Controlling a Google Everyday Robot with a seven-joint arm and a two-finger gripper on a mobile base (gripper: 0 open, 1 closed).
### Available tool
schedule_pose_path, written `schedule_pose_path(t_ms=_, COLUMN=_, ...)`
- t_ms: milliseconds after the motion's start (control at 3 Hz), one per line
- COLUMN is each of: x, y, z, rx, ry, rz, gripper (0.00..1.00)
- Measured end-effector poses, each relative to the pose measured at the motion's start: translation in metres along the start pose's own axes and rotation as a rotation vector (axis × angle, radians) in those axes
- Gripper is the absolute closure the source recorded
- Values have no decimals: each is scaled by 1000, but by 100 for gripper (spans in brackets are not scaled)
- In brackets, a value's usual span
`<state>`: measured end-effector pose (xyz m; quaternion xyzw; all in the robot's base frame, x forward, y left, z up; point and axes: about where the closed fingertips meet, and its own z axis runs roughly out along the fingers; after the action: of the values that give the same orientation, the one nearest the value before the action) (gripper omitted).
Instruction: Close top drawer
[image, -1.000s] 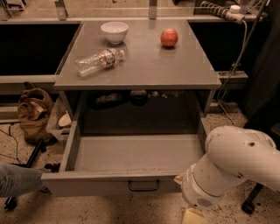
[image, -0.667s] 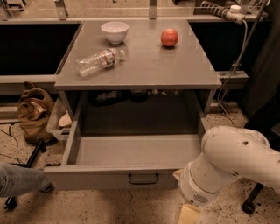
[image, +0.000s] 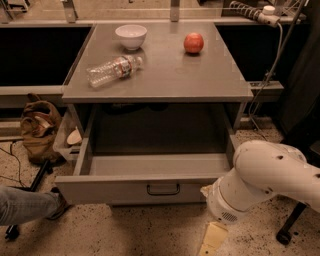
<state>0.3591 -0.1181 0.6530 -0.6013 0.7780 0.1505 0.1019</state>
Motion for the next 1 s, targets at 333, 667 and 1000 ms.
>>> schedule_pose_path(t_ms=333, x=-9, y=-20, z=-6, rx=44, ry=-13, rz=-2, gripper=0)
schedule_pose_path(t_ms=667, x=-22, y=-50, z=-16, rx=94, ry=-39, rz=-4, gripper=0)
schedule_pose_path(t_ms=1000, x=-30, y=-88, z=-25, rx=142, ry=-52, rz=11, gripper=0)
